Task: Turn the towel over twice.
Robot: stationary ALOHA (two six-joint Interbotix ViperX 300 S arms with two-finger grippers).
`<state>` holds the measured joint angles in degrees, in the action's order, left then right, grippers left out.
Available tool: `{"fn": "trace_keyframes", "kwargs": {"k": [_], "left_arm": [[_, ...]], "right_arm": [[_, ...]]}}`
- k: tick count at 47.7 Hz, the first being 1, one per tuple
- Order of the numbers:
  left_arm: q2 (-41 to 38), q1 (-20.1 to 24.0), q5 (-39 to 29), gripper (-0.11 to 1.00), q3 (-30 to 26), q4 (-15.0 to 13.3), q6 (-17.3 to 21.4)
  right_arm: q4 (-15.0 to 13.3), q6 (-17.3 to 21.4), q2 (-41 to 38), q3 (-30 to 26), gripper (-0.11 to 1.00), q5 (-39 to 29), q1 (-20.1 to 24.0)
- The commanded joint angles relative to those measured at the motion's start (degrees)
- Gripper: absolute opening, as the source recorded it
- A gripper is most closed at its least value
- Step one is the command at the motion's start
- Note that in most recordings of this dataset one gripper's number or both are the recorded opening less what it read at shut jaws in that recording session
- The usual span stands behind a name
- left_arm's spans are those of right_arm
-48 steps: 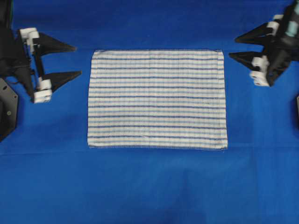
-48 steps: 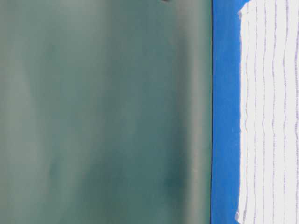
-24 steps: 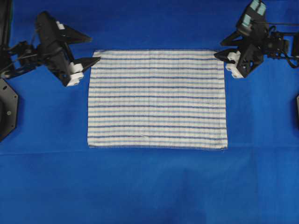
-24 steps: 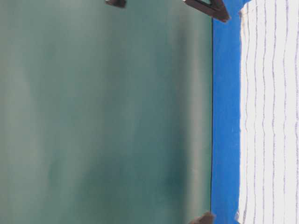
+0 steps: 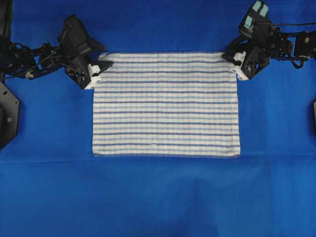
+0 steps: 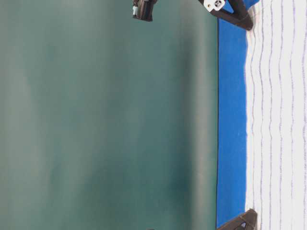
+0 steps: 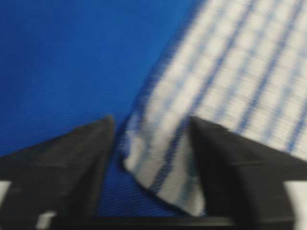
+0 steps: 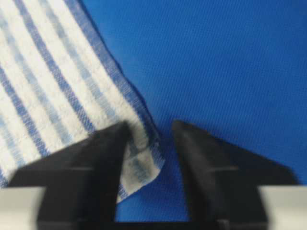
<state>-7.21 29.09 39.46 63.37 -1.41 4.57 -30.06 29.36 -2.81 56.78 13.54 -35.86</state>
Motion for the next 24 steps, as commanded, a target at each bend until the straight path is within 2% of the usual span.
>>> {"fn": "trace_keyframes", "kwargs": {"k": [1,6,9,24], "left_arm": [[0.18,0.35,-1.32,0.41,-0.70,-0.09,0.09],[0.18,0.53,-2.29,0.12,-1.23,-0.09,0.09],[0.26,0.88,-2.37,0.02,-1.41,-0.09,0.18],[5.36,3.60,-5.19,0.03,-2.99,-0.09,2.37]], "right_arm": [[-0.18,0.09,0.00,-0.18,0.36,-0.18,0.18],[-0.18,0.09,0.00,-0.26,0.06,-0.44,0.18],[-0.18,0.09,0.09,-0.44,0.04,-0.62,0.18],[-0.18,0.09,3.43,-2.99,0.03,-5.36,-1.85]]}}
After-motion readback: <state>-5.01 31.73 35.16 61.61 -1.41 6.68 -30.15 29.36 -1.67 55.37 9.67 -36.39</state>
